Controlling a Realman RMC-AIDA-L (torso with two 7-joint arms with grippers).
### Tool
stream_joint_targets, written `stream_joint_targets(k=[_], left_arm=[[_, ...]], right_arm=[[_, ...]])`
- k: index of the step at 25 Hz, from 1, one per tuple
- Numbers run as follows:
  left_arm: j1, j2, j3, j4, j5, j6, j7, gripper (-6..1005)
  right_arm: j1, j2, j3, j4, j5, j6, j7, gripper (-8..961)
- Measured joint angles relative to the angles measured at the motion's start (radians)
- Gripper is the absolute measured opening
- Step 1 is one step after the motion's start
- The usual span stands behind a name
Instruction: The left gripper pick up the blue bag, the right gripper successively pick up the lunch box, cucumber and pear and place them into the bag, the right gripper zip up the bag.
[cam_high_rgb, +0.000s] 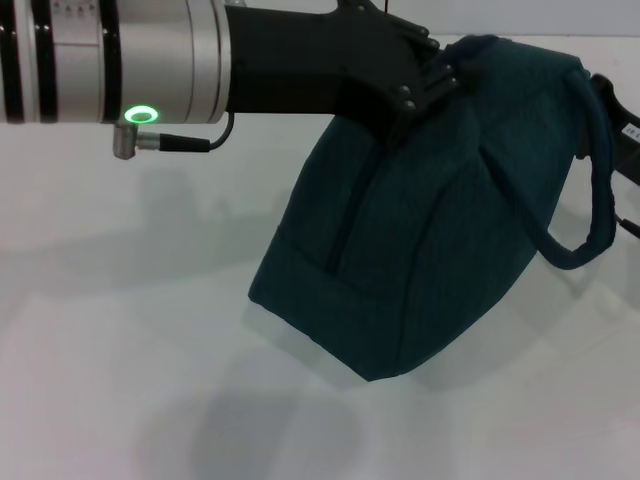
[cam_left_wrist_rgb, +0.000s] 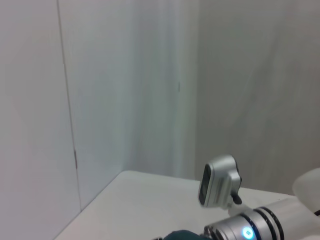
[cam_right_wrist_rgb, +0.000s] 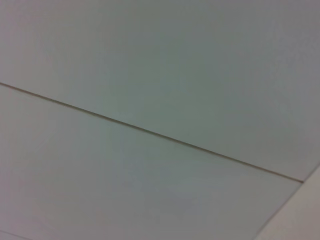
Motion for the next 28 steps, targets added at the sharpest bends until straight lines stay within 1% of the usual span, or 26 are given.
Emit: stream_joint_targets(k=[5,11,13,16,20,25,26,27,28], left_arm=[[0.005,0.0,-0.001,0.0,-0.03,0.0,0.045,44],[0.007,0.0,-0.001,-0.003,-0.038,-0.003,0.058,44],[0.008,0.0,-0.001,-0.009,-0.04,-0.009,0.058,44],[0.008,0.0,-0.001,-0.025,-0.041,-0.022,0.056,45],[0.004,0.0,0.0,-0.053,-0.042,-0.046,0.055,45],[0.0,-0.001,0.003,-0.09,-0.044,-0.098,0.059,45],[0.0,-0.001,0.005,-0.097,-0.044,-0.109,0.061,45],[0.001,-0.001,0.007,-0.102,-0.044,-0.117,0.063,45],[0.002,-0.001,0.008,-0.111,-0.044,-0.125,0.064,44]], right_arm=[[0.0,0.002,-0.002,0.027,-0.006,0.007,0.002,34],[-0.006,0.003,-0.009,0.028,-0.009,0.008,0.0,35],[-0.006,0.003,-0.017,0.021,-0.009,-0.003,-0.007,35],[-0.007,0.003,-0.023,0.014,-0.003,-0.061,-0.054,35],[-0.014,0.003,-0.019,0.009,0.007,-0.111,-0.101,105],[-0.064,-0.006,-0.014,-0.02,0.056,-0.156,-0.187,193],[-0.064,-0.006,-0.014,-0.02,0.056,-0.156,-0.187,210],[-0.103,-0.015,0.017,-0.04,0.073,-0.173,-0.212,228],[-0.113,-0.016,0.033,-0.046,0.074,-0.18,-0.22,274]])
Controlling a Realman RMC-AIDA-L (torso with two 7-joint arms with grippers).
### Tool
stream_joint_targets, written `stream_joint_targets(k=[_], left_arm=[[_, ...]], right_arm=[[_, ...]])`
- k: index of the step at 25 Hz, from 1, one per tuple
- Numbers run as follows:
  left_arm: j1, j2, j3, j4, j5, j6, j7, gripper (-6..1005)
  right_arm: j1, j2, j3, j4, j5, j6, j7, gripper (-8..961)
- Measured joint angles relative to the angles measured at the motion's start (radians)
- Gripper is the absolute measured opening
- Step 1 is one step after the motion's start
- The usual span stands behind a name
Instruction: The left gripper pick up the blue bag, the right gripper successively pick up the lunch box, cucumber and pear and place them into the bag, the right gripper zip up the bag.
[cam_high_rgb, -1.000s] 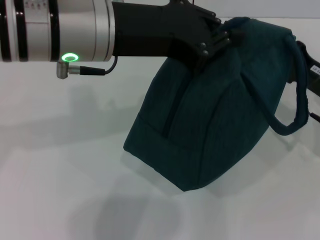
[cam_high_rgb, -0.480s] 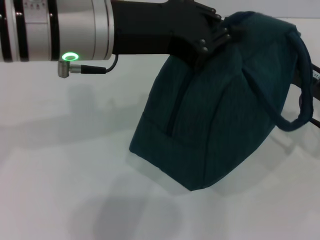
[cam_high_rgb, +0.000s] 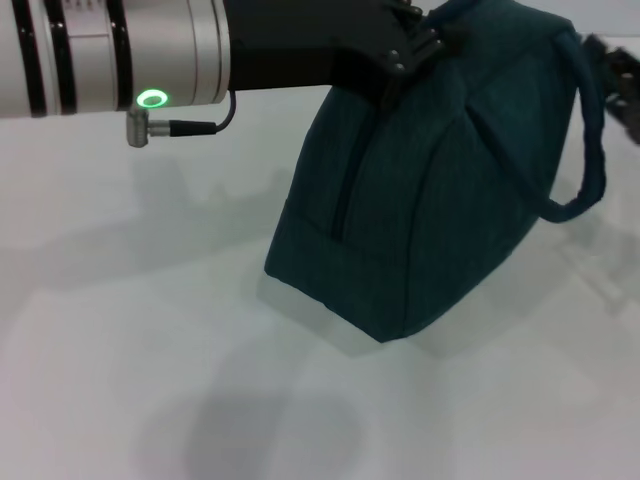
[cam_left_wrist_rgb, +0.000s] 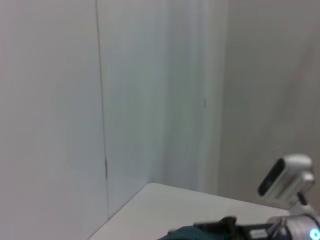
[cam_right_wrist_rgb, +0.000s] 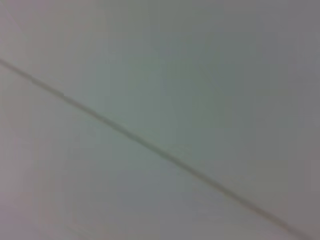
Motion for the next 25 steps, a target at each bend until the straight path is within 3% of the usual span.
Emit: stream_joint_targets(k=[6,8,15,20,25], left_arm=[[-0.003,-0.002,0.02,-0.063,-0.017,-0.026,0.062,43],[-0.01,-0.002,0.033,-0.103,-0.031,-0.04,0.117,46],[-0.091,0.001,0.019,-0.339,-0.145,-0.053,0.309,54],[-0.145,0.003,-0.01,-0.454,-0.212,-0.045,0.437,61],[-0.164,0.003,-0.031,-0.488,-0.256,-0.036,0.517,67]], right_arm=[[-0.058,-0.009,0.104,-0.016,0.001,-0.073,-0.064,538],[-0.083,-0.022,0.146,-0.019,0.001,-0.119,-0.076,619],[-0.096,-0.029,0.158,-0.022,0.002,-0.141,-0.086,845],[-0.103,-0.025,0.159,-0.022,0.002,-0.142,-0.095,846],[-0.105,-0.024,0.16,-0.023,0.002,-0.137,-0.095,845]])
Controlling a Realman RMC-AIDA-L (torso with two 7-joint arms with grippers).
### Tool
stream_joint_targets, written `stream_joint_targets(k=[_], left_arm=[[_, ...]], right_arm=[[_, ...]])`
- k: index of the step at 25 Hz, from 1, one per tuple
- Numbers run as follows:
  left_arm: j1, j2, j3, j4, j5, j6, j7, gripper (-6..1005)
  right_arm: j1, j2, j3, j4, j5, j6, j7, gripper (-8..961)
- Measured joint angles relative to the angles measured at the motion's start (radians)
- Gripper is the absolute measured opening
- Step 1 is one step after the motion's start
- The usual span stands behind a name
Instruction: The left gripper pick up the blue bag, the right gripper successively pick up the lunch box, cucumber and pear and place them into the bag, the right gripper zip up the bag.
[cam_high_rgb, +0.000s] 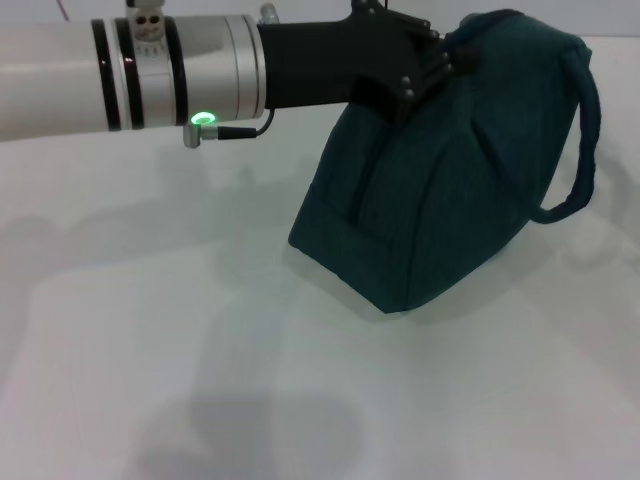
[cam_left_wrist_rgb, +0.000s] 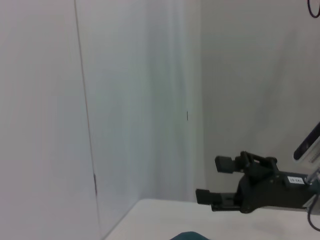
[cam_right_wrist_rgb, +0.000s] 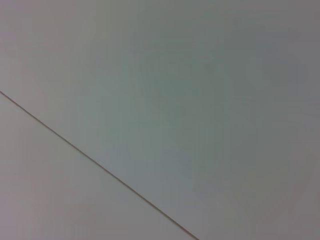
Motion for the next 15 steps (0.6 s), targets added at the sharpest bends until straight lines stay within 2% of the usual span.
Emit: stream_joint_targets(k=[2,5,10,12,15], left_arm=[[-0.001,-0.001,-0.002,-0.023,-0.003,-0.008,0.029,70],[-0.01,-0.004,-0.01,-0.127,-0.038,-0.029,0.137,74],[-0.002,-0.004,-0.025,-0.281,-0.187,-0.039,0.346,80],[0.014,-0.005,-0.029,-0.32,-0.298,-0.052,0.405,126],[0.028,-0.004,-0.029,-0.342,-0.375,-0.056,0.439,194]], right_arm=[[0.001,0.0,0.003,0.001,0.001,0.001,0.0,845],[0.002,0.002,0.009,0.002,0.001,0.001,0.0,845],[0.006,0.001,0.01,-0.001,0.001,0.003,0.0,846],[0.008,-0.001,0.01,-0.002,0.001,0.003,0.0,845],[0.009,-0.003,0.01,-0.005,0.002,0.003,0.0,845]])
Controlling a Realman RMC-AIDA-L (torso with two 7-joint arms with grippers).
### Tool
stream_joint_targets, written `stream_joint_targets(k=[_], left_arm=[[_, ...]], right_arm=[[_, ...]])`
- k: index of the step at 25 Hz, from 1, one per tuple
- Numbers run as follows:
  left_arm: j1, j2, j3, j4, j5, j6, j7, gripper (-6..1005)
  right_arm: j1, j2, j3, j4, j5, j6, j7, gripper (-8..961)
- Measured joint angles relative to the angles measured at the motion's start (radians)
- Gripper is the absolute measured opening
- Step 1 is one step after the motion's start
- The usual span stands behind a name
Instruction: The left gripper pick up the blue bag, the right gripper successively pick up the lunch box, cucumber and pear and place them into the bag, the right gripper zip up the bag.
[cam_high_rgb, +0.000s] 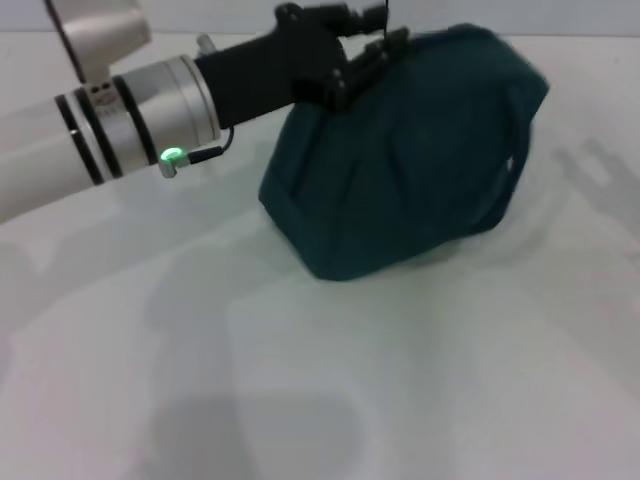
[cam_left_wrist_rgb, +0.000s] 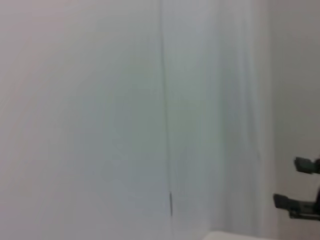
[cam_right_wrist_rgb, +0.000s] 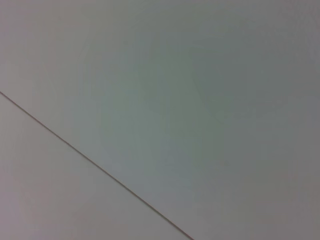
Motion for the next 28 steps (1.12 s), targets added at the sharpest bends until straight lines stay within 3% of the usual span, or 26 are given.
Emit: stream_joint_targets(k=[10,16,19,23,26,28], left_arm=[[0.031,0.005,-0.008,-0.015,-0.043,0.014,-0.05,450],[0.034,0.015,-0.135,-0.013,-0.039,0.102,-0.258,705],[0.029,0.04,-0.191,-0.012,-0.007,0.2,-0.37,800],[0.028,0.095,-0.214,-0.01,0.018,0.361,-0.423,893],[0.033,0.13,-0.228,-0.017,0.068,0.443,-0.435,893],[0.037,0.141,-0.236,-0.017,0.137,0.489,-0.418,893]], right_arm=[[0.015,-0.005,-0.01,-0.023,-0.034,-0.014,-0.021,842],[0.04,-0.006,-0.011,-0.104,-0.192,-0.112,-0.134,841],[0.06,-0.006,-0.011,-0.152,-0.286,-0.191,-0.213,840],[0.068,0.001,-0.011,-0.243,-0.425,-0.25,-0.322,839],[0.068,0.014,-0.011,-0.284,-0.509,-0.259,-0.393,839],[0.072,0.021,-0.011,-0.293,-0.55,-0.269,-0.436,838]])
